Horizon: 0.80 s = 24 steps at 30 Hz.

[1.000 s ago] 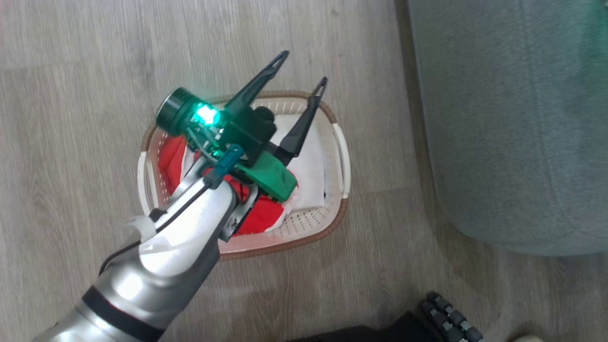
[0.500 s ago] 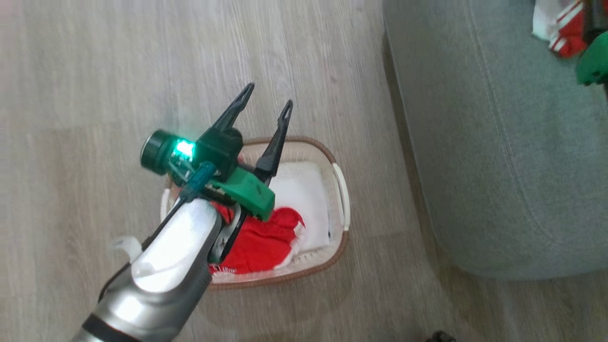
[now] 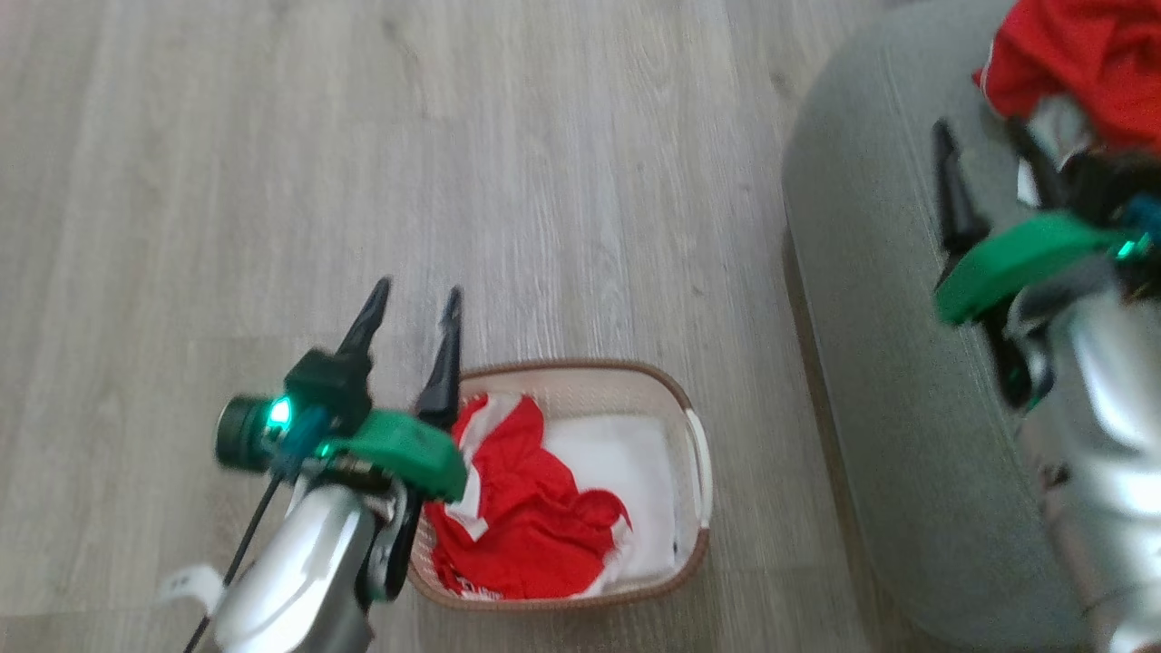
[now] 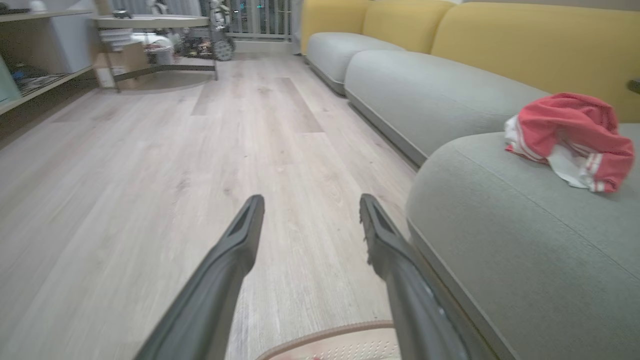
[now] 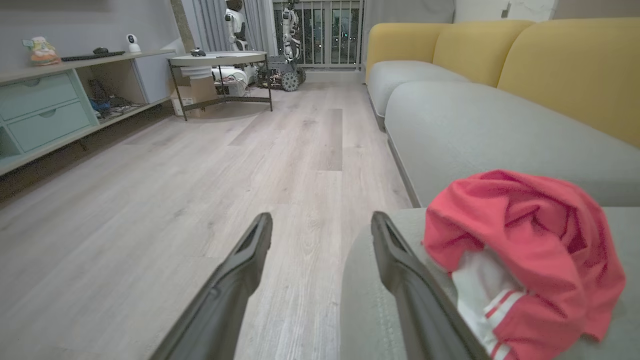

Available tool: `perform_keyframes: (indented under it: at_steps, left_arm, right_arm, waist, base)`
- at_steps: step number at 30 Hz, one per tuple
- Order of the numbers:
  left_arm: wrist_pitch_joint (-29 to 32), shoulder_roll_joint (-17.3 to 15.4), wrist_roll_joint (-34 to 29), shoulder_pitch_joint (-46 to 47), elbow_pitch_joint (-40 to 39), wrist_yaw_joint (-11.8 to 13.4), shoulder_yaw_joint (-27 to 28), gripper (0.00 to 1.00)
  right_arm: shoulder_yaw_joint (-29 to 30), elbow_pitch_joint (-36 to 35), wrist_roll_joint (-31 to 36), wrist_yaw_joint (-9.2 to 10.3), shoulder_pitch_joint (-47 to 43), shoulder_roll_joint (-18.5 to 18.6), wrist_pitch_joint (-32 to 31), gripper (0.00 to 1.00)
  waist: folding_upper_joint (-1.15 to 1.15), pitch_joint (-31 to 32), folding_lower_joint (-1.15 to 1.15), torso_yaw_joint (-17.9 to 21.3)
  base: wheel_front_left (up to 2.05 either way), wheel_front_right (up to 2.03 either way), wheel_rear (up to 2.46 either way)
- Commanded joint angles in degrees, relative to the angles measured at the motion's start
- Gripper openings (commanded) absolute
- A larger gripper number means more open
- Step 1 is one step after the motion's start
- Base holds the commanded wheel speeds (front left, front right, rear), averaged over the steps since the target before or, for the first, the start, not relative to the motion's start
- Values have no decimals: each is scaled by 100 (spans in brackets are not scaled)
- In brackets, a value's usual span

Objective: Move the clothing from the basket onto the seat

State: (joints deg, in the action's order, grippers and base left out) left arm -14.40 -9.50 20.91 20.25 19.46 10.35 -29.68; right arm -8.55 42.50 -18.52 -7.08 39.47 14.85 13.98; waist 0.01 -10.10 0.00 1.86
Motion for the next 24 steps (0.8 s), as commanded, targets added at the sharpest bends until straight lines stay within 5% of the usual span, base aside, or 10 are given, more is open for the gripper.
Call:
perform_keyframes:
  at_steps: [1,10,24]
  left_arm:
    - [-59,-116,2,-19,-221,60,313,100]
    - [-59,-129,-103,-1006,-504,165,891,100]
    - [-60,-63,-310,-2096,-1022,142,1487,100]
  right_arm:
    - [56,-306,104,-41,-178,-138,79,100]
    - [838,-1767,984,-41,-1823,-1038,99,100]
    - [697,-3180,812,-41,-3523,-1196,101,100]
  waist:
    - [-1,320,0,-210]
    - [-1,855,0,-452]
    - [-1,1162,0,-650]
  base:
    - [0,0,0]
    - [0,0,0]
    - [0,0,0]
